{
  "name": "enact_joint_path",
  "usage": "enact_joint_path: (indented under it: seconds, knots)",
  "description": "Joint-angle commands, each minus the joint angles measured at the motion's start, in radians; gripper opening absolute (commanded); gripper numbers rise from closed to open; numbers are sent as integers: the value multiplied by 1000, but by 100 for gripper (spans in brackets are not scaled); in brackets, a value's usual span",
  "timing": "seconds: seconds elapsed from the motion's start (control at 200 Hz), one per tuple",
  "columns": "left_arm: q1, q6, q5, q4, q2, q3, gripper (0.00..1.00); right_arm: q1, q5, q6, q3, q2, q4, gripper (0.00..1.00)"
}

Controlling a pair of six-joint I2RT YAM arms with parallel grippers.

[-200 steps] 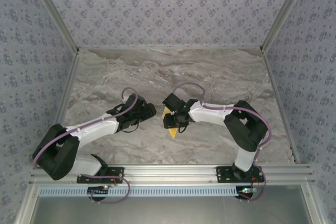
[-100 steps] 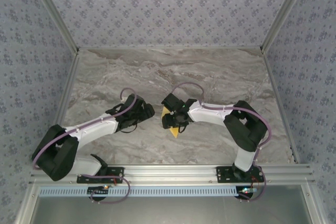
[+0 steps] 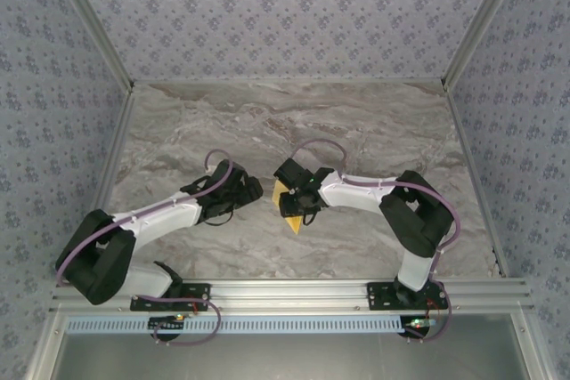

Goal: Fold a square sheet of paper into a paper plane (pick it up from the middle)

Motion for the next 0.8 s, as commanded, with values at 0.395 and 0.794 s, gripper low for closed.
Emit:
enact_joint_path:
  seconds: [0.395,0.794]
  knots:
    - [3,20,25,7,23,28,90,3,96,40,29,-20,-61,12]
    - [3,21,27,3,27,30,91,4,133,58,77,38,-102,21]
